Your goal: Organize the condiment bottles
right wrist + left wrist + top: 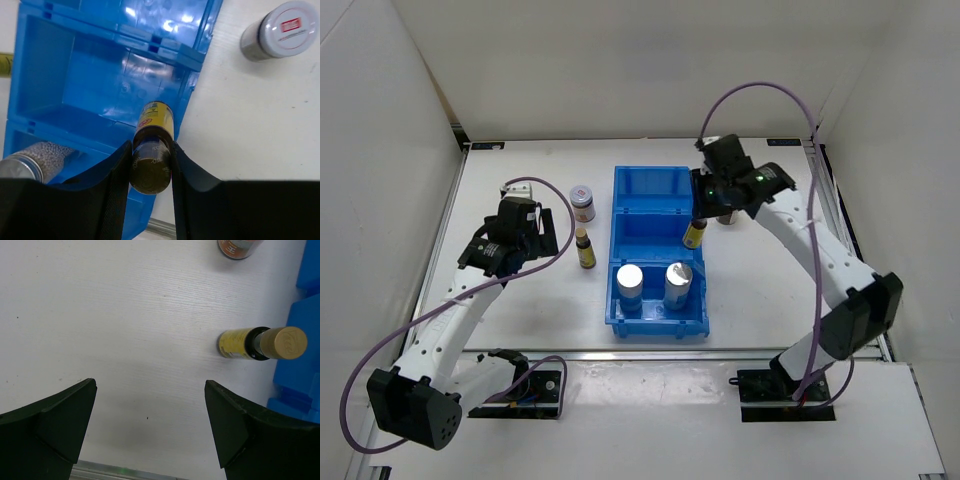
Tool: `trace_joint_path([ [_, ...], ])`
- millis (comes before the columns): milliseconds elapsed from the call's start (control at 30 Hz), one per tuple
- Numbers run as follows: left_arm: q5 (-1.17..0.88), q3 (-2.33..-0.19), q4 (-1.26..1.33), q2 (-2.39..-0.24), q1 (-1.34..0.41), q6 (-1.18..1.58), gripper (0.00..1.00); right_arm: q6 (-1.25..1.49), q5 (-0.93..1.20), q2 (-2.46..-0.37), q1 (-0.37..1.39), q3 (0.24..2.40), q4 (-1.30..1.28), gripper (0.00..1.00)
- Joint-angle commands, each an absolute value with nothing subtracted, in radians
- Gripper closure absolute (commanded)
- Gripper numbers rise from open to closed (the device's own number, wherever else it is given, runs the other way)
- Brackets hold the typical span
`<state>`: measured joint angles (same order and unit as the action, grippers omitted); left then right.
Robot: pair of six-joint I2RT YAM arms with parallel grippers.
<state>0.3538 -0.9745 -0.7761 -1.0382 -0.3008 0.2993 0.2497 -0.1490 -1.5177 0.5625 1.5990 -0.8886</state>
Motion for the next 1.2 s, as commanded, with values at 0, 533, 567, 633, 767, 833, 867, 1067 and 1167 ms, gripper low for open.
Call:
trace_joint_path([
  [0,0.350,-0.977,-0.753,-1.026,-0.296,0.293,0.00,0.273,-0.182,-1.586,0.589,1.649,-0.839,1.00],
  [533,0.201,-0.956,-0.690,-1.081,-0.296,0.284,0.00,0.485,-0.298,-1.733,0.644,1.595,-0.776,1.00],
  [567,0.184,-0.944,-0.681,-1.081,-0.296,0.284,0.00,0.494,-0.298,-1.746,0.644,1.595,-0.776,1.00],
  [633,0.160,-0.931,-0.667,-1.081,-0.296,0.284,0.00,0.494,-0.310,-1.759,0.653,1.604,-0.776,0.91],
  [767,0.156,-0.922,-0.653,-1.072,-0.296,0.304,0.00,0.494,-0.319,-1.781,0.664,1.620,-0.795,0.87],
  [833,0.156,-0.922,-0.653,-1.072,-0.305,0.304,0.00,0.494,-0.330,-1.781,0.664,1.629,-0.795,0.62],
  [867,0.138,-0.922,-0.644,-1.081,-0.305,0.304,0.00,0.494,-0.330,-1.781,0.664,1.629,-0.795,0.55],
  [1067,0.000,-0.922,-0.612,-1.103,-0.316,0.295,0.00,0.494,-0.374,-1.708,0.664,1.620,-0.815,0.22],
  [1167,-0.031,-0.900,-0.568,-1.072,-0.325,0.304,0.00,0.485,-0.397,-1.630,0.664,1.594,-0.815,0.14],
])
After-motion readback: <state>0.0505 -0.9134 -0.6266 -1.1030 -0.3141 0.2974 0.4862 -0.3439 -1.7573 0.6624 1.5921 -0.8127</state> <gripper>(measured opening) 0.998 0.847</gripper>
